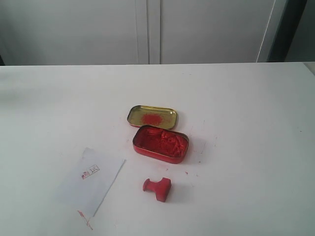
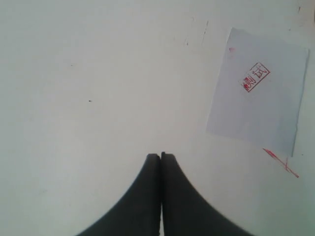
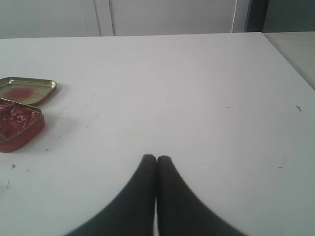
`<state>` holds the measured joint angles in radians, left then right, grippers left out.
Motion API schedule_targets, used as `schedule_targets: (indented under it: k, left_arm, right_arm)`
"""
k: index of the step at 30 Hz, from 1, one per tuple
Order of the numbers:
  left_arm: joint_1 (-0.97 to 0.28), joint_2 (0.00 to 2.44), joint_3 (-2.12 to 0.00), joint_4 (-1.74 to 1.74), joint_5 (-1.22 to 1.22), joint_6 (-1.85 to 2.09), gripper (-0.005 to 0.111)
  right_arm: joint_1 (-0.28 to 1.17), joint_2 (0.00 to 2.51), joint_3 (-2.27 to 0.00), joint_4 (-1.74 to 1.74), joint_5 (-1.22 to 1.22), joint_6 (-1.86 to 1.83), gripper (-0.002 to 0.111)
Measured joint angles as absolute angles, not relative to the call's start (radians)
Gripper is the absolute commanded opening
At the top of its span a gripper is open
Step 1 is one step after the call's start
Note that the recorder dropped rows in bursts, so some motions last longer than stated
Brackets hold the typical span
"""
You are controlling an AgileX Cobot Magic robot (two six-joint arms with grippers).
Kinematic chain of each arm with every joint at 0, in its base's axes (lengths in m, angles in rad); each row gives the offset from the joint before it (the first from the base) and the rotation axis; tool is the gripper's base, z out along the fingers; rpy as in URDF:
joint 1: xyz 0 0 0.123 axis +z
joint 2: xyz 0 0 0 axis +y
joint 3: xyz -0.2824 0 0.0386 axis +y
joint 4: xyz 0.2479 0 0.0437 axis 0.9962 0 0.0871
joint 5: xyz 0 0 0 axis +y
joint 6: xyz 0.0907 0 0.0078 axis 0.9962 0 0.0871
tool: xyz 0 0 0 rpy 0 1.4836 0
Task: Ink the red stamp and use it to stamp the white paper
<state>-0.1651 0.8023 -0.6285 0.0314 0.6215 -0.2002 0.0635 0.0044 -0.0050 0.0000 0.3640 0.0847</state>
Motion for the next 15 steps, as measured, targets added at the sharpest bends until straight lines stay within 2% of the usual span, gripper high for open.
schedule_targets:
  k: [5, 15]
  left_arm:
    - [-0.165, 0.722, -0.614, 0.031, 0.633, -0.2, 0.0]
    - [-0.165, 0.716, -0.614, 0.031, 0.64, -0.2, 0.0]
  right_arm:
    - [0.064, 0.004, -0.005, 0.0, 0.364, 0.085, 0.0]
    - [0.064, 0.004, -0.005, 0.0, 0.364, 0.085, 0.0]
